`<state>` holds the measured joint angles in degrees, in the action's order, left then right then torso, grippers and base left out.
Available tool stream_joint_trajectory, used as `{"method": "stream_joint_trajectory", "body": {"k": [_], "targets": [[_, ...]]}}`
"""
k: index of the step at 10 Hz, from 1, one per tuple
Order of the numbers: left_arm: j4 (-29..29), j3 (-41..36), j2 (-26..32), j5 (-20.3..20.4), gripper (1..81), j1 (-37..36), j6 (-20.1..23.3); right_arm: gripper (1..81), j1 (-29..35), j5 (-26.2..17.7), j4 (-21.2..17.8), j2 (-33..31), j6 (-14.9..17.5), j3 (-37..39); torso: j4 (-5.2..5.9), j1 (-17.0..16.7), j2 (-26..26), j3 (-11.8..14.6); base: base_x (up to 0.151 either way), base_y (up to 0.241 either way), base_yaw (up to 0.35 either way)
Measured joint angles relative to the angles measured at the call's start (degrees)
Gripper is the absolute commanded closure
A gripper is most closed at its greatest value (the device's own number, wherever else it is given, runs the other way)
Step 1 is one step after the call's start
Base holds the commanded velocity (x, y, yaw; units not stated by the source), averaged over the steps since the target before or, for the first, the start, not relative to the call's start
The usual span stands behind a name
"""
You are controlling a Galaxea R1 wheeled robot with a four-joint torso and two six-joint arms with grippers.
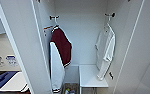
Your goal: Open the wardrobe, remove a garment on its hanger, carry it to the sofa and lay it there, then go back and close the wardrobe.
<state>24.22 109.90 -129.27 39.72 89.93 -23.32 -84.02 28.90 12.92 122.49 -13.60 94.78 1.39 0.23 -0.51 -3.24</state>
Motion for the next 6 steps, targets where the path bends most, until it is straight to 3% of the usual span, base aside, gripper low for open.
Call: {"method": "stream_joint_trajectory", "body": {"k": [6], "targets": [[0.37,21.52,-18.51,-8.79,1.0,1.08,-2.15,1.0,-5.73,-4.38,-0.41,19.41,-1.94,20.91,0.0,-0.07,-0.07,0.06,0.0,0.0,0.0]]}}
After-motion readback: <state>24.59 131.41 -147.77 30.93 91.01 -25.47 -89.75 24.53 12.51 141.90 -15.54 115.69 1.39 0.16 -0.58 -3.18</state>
